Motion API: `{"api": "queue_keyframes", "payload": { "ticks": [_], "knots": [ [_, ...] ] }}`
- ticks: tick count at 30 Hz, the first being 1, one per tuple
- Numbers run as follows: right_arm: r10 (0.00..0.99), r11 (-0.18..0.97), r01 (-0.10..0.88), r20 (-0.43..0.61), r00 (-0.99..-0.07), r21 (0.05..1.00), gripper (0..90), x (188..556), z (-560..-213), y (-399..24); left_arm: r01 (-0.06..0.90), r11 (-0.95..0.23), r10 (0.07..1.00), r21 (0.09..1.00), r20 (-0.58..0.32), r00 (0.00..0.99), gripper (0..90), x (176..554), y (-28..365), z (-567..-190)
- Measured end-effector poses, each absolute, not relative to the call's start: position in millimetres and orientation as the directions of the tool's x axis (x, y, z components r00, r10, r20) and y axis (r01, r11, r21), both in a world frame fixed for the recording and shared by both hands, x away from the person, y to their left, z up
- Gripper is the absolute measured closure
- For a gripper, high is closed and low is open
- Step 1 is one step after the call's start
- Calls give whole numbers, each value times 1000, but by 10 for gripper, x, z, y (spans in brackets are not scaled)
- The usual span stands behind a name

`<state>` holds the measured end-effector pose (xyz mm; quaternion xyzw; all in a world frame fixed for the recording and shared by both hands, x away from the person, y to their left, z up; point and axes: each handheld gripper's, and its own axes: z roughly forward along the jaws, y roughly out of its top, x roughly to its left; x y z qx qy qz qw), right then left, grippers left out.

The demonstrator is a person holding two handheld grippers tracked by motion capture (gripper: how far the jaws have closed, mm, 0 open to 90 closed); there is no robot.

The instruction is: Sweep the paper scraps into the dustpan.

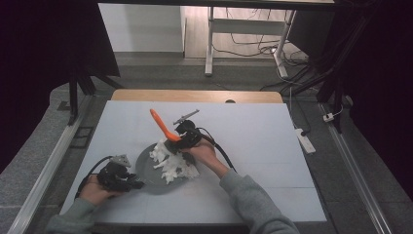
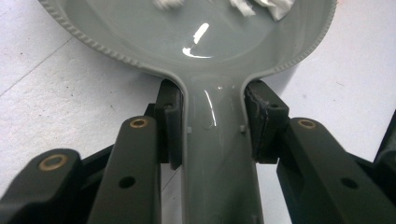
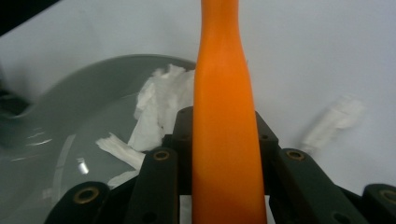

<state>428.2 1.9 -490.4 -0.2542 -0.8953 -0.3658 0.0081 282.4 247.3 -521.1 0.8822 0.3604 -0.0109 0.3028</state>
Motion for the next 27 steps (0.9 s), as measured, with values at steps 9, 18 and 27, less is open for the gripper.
{"api": "queue_keyframes", "payload": {
  "ticks": [9, 18, 27],
  "knots": [
    [498, 537, 435, 145, -855, 723, 703, 4305, -4594, -183, 641, -557, 631, 528, -233, 740, 616, 2817, 2471, -5207],
    [613, 465, 495, 137, -778, 734, 703, 4584, -4652, -452, 642, -556, 630, 527, -236, 740, 616, 2822, 2475, -5210],
    [693, 448, 540, 105, -713, 712, 704, 4866, -4885, -509, 645, -554, 631, 526, -239, 738, 616, 2825, 2472, -5214]
  ]
}}
